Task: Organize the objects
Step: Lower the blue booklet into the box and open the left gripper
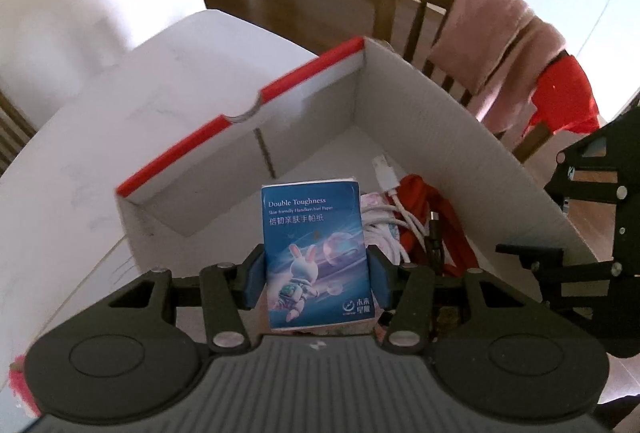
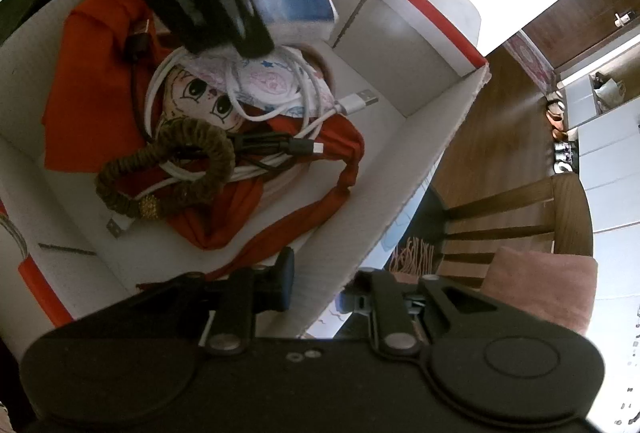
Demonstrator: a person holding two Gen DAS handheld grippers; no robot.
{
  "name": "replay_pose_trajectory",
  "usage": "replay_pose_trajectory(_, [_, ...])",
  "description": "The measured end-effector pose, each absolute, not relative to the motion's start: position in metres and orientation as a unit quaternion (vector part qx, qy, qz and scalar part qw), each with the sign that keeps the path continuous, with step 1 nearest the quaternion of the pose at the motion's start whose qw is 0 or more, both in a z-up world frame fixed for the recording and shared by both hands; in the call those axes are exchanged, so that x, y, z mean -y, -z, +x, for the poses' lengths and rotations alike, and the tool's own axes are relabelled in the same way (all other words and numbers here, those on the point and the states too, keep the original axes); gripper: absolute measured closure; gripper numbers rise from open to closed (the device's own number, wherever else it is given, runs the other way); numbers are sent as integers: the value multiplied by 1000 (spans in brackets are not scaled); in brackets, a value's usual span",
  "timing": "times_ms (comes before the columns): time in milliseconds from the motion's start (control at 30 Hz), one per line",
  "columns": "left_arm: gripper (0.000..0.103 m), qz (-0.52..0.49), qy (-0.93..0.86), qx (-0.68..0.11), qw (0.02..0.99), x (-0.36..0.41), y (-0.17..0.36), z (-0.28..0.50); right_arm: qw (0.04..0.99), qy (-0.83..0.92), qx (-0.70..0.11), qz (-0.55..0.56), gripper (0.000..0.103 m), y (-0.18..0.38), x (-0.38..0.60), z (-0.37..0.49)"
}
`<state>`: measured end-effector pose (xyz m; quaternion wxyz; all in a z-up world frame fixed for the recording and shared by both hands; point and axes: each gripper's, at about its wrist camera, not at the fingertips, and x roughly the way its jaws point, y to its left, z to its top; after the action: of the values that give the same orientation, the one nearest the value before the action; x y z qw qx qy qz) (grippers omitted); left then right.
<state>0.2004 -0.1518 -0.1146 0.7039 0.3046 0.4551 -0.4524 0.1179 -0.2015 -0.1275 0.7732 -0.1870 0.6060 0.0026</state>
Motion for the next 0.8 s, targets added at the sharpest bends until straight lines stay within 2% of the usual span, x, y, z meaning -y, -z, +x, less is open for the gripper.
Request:
replay_pose_trajectory(333, [51, 308, 456, -462, 696, 158, 121, 201, 773, -3, -607, -185, 85, 126, 202, 119])
replay_pose_trajectory(367, [47, 305, 459, -459, 697, 157, 119, 201, 773, -3, -607, -185, 85, 126, 201, 119])
replay_pose_trajectory(400, [37, 300, 462, -458, 697, 155, 117, 201, 773, -3, -607, -185, 85, 126, 202, 119])
replay_pose_trajectory(467, [30, 290, 467, -453, 702, 150, 111, 201, 772, -2, -607, -187, 85, 126, 201, 119])
replay_pose_trajectory(800, [30, 248, 469, -439, 726, 103, 77, 200, 771, 0, -609, -187, 84, 128, 201, 119])
